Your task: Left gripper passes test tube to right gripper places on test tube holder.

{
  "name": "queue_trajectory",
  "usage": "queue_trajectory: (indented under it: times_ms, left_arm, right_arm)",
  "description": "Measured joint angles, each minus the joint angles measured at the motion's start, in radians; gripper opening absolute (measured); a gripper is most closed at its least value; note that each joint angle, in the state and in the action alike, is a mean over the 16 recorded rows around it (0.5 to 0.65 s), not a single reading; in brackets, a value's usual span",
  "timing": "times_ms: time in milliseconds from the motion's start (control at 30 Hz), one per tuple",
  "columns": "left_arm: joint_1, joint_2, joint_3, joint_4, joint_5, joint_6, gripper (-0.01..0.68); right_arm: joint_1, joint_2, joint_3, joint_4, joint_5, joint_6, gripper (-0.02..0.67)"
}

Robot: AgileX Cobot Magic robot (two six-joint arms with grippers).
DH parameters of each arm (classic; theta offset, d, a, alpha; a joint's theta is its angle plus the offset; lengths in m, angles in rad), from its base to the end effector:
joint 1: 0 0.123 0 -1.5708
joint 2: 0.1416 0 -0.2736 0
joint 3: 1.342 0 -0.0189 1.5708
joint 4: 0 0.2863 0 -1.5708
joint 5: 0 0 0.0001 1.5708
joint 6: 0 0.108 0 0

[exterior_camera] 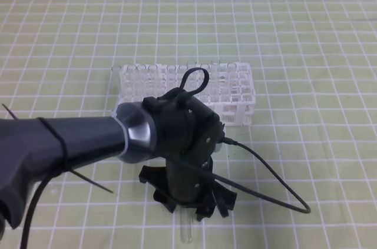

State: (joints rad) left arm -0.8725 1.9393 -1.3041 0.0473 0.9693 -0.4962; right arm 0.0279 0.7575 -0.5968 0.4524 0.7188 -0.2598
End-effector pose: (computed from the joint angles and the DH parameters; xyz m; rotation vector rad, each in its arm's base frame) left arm 0.2562 -0.2987 0.1210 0.6140 3.0131 -0.0047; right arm 0.1920 0.0365 0.2652 -0.0767 2.3038 0.3978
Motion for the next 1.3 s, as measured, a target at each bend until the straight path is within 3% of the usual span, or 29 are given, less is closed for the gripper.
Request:
queue_trajectory:
  times_ms: [1000, 1300]
  left_arm:
    - [0.001, 0.007, -0.004, 0.000, 0.068, 0.189, 0.007]
    - [0.001, -0.106, -0.002, 0.005, 0.100, 0.262, 0.005]
  right_arm:
    - [0.001, 0.000, 0.000, 0.001, 0.000, 0.000, -0.002]
    - [0.001, -0.001, 0.000, 0.002, 0.005, -0.001, -0.002]
